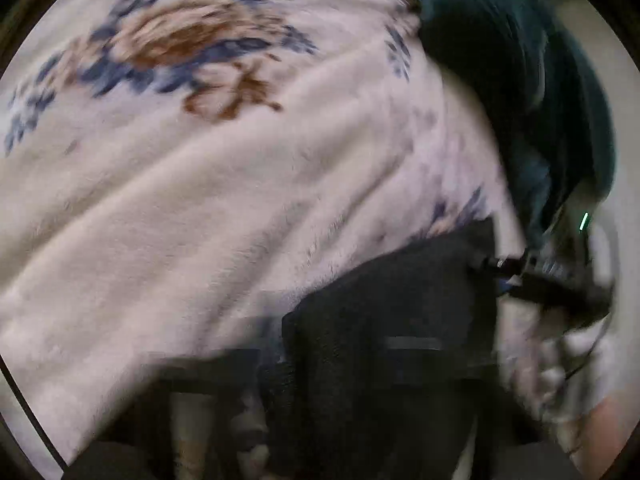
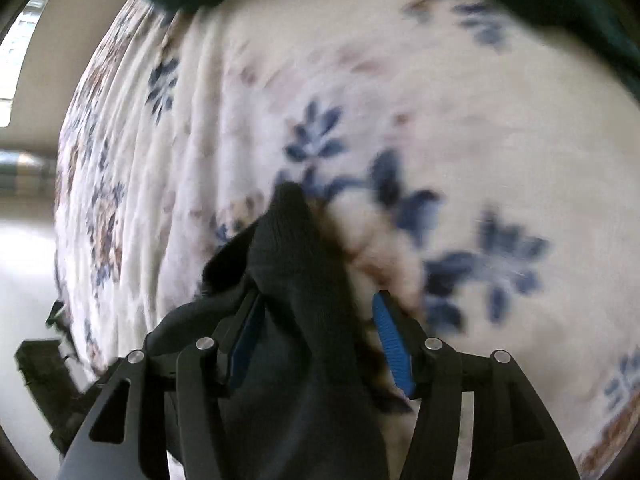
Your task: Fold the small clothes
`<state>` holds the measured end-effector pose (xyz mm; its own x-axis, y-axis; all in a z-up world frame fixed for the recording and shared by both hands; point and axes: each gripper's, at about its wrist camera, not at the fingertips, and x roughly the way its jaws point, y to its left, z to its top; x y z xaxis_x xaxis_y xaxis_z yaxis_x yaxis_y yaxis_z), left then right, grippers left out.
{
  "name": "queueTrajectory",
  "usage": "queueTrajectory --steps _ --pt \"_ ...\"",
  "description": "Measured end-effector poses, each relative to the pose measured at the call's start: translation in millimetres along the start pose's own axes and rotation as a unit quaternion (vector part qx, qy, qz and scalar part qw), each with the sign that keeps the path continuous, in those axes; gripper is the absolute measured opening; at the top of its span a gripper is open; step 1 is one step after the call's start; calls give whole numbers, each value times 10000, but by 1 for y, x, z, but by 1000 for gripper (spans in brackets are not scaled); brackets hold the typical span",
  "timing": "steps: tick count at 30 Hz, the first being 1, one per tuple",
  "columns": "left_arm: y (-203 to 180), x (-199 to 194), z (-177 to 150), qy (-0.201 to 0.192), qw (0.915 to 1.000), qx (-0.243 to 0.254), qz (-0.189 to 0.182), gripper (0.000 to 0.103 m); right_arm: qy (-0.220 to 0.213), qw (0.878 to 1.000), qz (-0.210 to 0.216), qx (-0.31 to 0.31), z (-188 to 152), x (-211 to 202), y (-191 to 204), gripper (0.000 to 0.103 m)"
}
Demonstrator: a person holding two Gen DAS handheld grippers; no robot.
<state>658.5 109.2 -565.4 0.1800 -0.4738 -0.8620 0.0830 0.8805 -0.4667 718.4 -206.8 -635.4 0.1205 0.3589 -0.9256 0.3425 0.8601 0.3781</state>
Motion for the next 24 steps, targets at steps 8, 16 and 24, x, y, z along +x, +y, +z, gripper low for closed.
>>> queueTrajectory --steps 8,16,24 --pt "4 2 3 -381 9991 18 180 7 -517 9943 -525 -772 0 -10 24 6" --pt "-2 -62 -30 -322 9986 -127 -403 21 -83 9981 -311 -520 -6 -19 13 53" --pt "10 -35 -109 553 9946 -849 -217 18 178 9997 25 -133 -131 -51 -46 56"
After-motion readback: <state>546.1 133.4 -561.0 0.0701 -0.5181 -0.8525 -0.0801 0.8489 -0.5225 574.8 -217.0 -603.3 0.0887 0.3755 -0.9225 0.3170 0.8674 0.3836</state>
